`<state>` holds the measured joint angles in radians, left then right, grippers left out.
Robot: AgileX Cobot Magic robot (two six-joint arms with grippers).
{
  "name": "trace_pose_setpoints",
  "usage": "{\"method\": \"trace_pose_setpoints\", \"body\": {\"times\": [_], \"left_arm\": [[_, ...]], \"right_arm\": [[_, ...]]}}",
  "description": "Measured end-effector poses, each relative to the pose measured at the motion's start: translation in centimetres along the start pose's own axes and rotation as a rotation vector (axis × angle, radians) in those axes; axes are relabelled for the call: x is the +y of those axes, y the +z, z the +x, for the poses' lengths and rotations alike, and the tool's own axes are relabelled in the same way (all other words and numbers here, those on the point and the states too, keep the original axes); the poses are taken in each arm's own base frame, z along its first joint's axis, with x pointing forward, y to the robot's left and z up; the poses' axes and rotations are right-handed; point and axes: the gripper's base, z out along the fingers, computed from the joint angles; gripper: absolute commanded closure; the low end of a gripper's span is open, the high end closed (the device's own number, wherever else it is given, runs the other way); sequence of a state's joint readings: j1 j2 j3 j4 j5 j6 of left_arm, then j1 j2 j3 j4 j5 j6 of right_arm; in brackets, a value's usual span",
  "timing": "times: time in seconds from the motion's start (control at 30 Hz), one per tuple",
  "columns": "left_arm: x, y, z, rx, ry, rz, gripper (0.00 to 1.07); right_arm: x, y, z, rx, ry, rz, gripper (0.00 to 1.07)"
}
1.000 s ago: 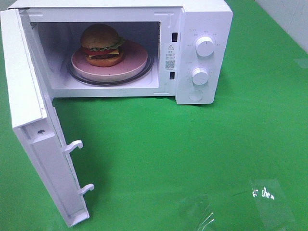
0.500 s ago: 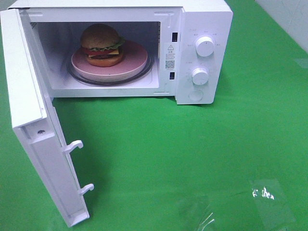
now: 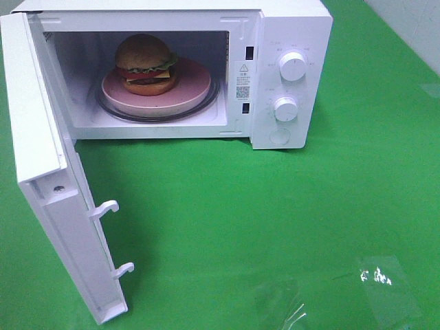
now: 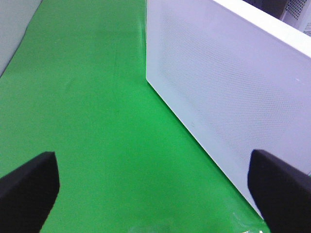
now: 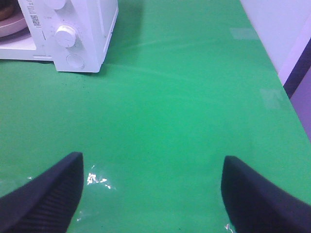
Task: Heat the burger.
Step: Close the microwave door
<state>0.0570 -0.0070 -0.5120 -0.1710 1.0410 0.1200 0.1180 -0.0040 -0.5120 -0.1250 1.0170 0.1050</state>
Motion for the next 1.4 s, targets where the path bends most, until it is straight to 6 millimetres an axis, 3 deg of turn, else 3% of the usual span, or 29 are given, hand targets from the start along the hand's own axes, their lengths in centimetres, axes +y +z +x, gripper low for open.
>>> {"method": "trace_pose_setpoints", "body": {"times": [1.4], "left_arm": [[0.00,0.00,0.00,0.000,0.000,0.000,0.08]], "right_arm": [[0.00,0.00,0.00,0.000,0.000,0.000,0.34]]}}
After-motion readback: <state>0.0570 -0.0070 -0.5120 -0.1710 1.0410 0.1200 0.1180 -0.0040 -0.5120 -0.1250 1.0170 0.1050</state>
